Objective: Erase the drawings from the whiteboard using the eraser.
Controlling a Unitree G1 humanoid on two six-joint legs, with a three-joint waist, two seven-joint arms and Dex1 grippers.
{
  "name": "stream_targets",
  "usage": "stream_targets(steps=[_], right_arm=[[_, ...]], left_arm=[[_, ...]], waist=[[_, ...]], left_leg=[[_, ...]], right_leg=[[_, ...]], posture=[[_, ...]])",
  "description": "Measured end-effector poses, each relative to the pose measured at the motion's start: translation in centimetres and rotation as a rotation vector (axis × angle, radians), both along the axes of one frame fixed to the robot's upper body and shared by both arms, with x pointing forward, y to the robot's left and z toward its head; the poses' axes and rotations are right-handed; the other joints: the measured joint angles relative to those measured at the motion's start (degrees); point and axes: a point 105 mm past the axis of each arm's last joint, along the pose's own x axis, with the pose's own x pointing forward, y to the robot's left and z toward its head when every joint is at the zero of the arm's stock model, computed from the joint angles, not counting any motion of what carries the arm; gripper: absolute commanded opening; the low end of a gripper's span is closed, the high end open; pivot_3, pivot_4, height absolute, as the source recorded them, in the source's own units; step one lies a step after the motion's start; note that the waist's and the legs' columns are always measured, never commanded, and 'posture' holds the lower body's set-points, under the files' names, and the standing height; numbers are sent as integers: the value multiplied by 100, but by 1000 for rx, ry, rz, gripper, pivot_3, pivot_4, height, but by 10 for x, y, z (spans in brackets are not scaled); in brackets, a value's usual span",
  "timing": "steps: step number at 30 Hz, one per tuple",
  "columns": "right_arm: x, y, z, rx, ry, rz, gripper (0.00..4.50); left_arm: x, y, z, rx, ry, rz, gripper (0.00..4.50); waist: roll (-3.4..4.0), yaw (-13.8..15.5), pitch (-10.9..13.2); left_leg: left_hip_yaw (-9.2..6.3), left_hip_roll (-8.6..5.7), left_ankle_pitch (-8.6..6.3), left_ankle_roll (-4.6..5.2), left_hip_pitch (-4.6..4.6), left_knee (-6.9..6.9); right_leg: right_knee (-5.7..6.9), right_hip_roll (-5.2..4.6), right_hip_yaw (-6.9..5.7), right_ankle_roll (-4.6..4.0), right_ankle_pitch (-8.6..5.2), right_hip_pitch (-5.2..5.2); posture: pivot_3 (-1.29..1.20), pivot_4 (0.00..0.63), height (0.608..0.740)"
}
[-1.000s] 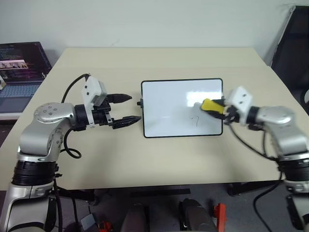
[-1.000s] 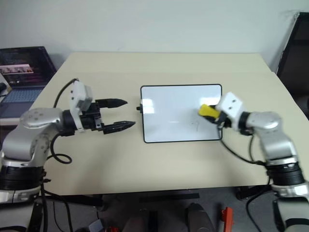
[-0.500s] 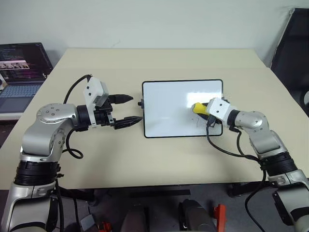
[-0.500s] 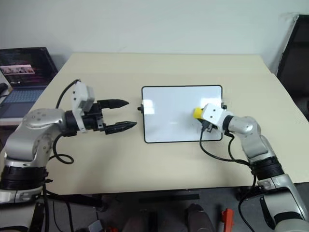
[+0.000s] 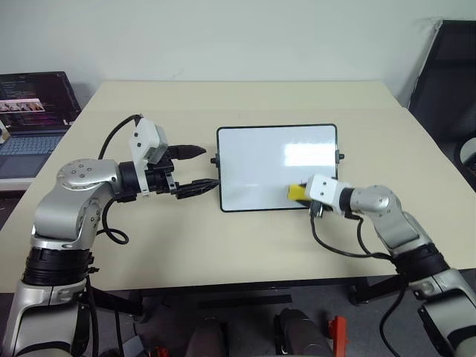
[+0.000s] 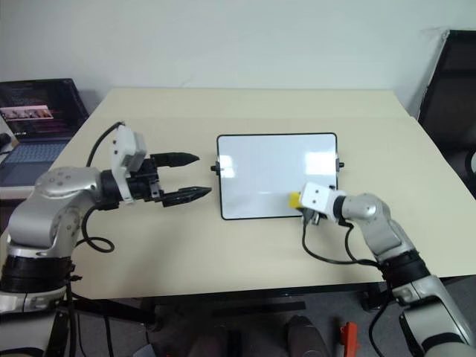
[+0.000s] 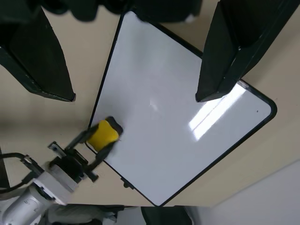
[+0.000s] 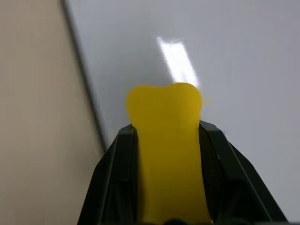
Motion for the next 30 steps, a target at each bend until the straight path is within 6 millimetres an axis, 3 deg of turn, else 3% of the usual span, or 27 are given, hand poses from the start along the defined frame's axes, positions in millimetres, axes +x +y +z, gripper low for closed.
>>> stream_targets(steps=[7, 13, 19, 25, 30], right_arm=[[28, -25, 31, -41, -163, -138, 1353], [8, -25, 7, -88, -82, -70, 1353], [-28, 2, -32, -144, 77, 69, 1352], [-26, 2, -30, -171, 77, 64, 1352], [-5, -8, -11, -176, 5, -5, 1343]], left_arm=[[0, -1, 1, -2, -5, -3, 4500], [1, -3, 3, -4, -10, -9, 4500], [2, -5, 3, -8, -7, -15, 4500], [2, -6, 2, -12, -7, -18, 4500], [2, -6, 2, -12, -8, -19, 4500]], waist=[[-28, 15, -18], [-58, 33, -36], [-54, -25, -33], [-54, -33, -33], [-55, -48, -33]], left_leg=[[1, -1, 0, 1, 7, 1], [2, 1, 0, 0, 18, -5], [2, 4, -1, 0, 21, -12], [2, 4, -1, 0, 20, -12], [3, 0, 3, 4, 27, -6]], right_leg=[[-1, -1, 2, -8, -5, 8], [-9, -1, 3, -17, -11, 19], [-7, 2, 3, -12, -8, 16], [-12, 1, 3, -31, -19, 15], [-12, -4, 8, -28, -14, 19]], posture=[[0, 150, 740], [0, 150, 740], [0, 150, 740], [0, 150, 740], [0, 150, 740]])
